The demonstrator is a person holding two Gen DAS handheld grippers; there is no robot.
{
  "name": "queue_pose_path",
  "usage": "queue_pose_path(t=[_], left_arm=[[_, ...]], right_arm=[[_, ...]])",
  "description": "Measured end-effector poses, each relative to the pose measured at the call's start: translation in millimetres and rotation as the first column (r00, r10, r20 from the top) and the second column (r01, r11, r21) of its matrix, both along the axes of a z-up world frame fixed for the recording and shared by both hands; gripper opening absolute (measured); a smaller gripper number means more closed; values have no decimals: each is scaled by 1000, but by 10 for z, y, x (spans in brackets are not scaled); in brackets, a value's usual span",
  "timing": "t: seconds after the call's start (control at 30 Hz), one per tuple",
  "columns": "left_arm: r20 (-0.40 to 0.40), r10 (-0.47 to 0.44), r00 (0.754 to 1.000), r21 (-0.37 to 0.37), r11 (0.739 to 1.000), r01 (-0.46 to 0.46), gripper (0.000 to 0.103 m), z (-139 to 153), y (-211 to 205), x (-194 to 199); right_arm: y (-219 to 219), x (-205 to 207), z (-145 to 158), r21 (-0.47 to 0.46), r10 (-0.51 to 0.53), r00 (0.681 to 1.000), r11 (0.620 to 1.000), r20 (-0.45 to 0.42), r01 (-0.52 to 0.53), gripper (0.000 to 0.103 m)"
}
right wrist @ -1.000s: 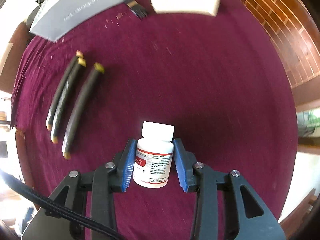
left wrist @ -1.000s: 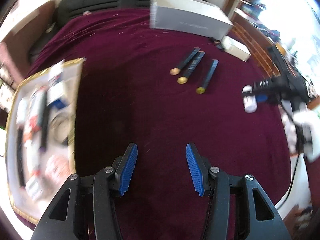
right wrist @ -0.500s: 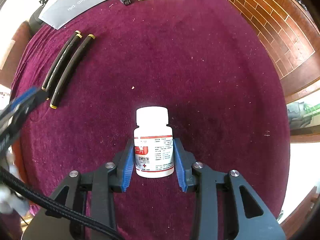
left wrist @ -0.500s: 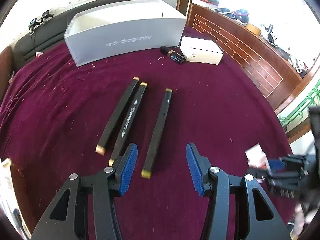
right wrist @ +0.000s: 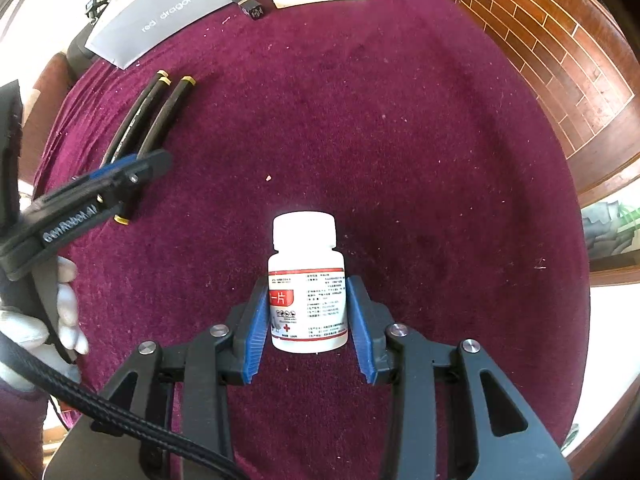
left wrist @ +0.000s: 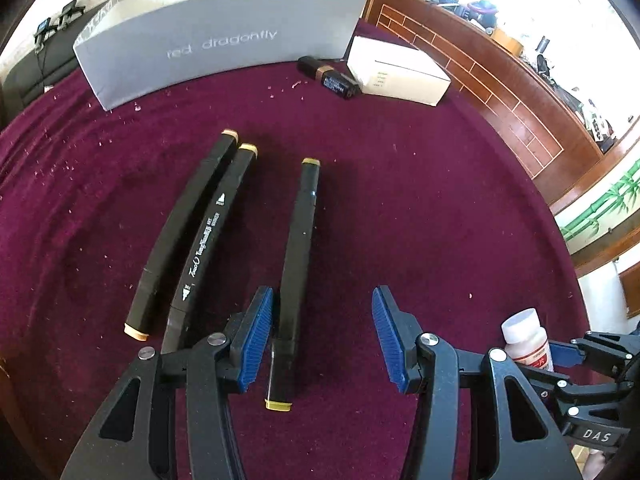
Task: Organize objects
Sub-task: 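Grasp the white pill bottle with the right tool, then grasp a black marker with the left tool while the right tool holds the pill bottle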
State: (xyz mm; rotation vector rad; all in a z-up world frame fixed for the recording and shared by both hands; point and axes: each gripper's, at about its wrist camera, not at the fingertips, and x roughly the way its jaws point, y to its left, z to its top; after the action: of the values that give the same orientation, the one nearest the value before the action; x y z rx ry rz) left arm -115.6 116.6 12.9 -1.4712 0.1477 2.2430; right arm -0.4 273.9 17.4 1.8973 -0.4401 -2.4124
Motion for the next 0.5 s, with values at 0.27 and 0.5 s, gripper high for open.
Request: queue_pose_path(t=[0.27, 0.5], left_arm=[[21, 11, 1000, -52, 999, -10, 11, 26, -112, 156], [-50, 19, 999, -86, 996, -23, 16, 25, 70, 125]], right_arm=[[-55, -48, -2, -1, 15, 1000, 1000, -7, -15, 47], [-116, -48, -5, 28, 33, 999, 999, -7, -33, 50]])
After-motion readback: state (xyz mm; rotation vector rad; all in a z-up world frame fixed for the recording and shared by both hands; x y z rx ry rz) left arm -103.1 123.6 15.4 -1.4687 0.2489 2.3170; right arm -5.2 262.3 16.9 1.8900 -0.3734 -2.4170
